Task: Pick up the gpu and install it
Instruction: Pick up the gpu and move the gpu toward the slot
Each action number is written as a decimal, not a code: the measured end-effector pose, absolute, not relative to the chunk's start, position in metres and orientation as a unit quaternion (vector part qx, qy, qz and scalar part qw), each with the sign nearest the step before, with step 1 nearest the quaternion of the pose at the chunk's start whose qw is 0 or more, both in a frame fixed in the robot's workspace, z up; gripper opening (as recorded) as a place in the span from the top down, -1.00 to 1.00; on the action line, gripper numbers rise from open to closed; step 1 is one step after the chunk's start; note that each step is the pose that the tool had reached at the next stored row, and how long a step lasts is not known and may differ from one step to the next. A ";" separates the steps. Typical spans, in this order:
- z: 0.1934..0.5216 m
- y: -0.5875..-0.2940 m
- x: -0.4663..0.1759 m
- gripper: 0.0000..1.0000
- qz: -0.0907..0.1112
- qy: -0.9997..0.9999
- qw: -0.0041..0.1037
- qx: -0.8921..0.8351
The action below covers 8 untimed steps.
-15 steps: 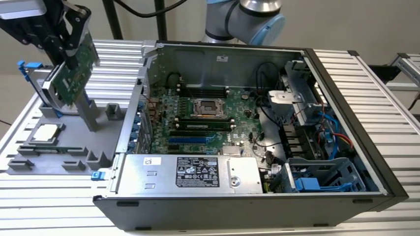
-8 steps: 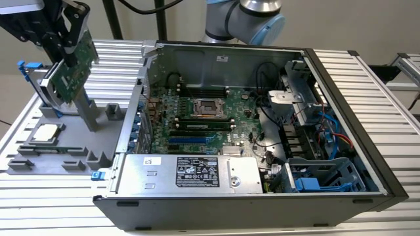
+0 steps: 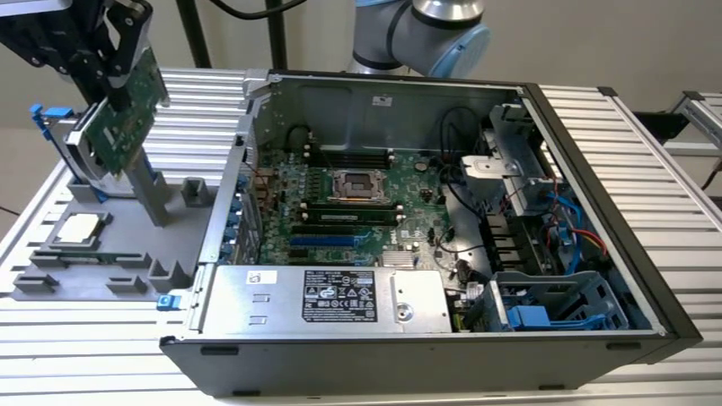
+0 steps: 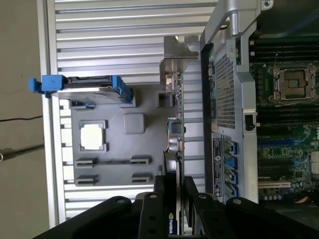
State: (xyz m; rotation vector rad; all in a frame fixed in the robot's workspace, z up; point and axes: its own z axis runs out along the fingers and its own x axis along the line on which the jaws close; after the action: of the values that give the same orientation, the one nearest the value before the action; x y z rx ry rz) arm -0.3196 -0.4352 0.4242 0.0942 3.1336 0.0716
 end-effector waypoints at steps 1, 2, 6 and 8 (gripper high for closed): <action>0.425 -0.435 -0.320 1.00 0.023 0.999 0.003 0.030; 0.425 -0.435 -0.320 1.00 0.023 0.999 0.003 0.030; 0.427 -0.435 -0.320 1.00 0.023 0.999 0.003 0.030; 0.428 -0.435 -0.320 1.00 0.023 0.999 0.003 0.030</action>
State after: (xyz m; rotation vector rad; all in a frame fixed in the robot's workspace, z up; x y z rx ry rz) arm -0.3196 -0.4352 0.4278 0.0941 3.1336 0.0716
